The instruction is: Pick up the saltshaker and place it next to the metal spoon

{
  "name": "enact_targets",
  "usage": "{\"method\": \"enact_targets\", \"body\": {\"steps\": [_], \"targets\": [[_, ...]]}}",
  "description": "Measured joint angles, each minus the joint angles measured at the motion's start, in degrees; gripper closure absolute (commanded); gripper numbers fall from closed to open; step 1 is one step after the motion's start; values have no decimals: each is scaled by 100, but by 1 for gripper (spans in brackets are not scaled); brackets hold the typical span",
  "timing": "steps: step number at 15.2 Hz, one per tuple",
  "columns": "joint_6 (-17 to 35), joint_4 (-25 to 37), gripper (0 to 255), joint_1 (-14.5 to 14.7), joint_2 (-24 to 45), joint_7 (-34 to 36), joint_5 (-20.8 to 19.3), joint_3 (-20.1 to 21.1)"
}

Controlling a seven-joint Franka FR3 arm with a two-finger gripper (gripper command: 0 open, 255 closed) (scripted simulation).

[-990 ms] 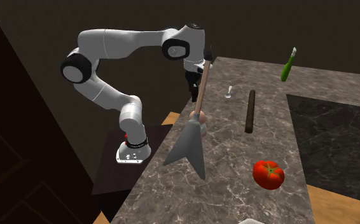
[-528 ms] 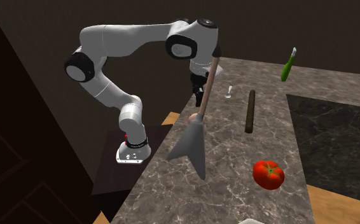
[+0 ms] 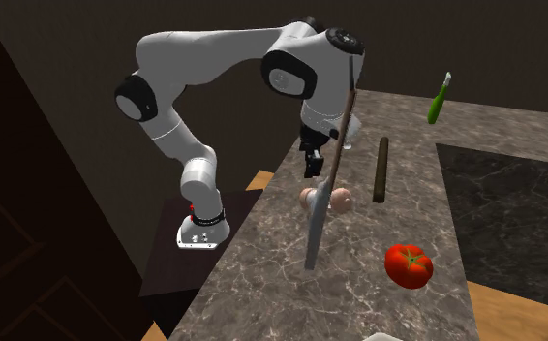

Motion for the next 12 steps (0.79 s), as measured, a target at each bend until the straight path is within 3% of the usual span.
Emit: {"method": "enact_targets", "body": {"steps": [4,12], "targets": [[-392,689,0,-25,696,-571,225,-559],[77,-30,0,-63,426,-520,128,-467]]}}
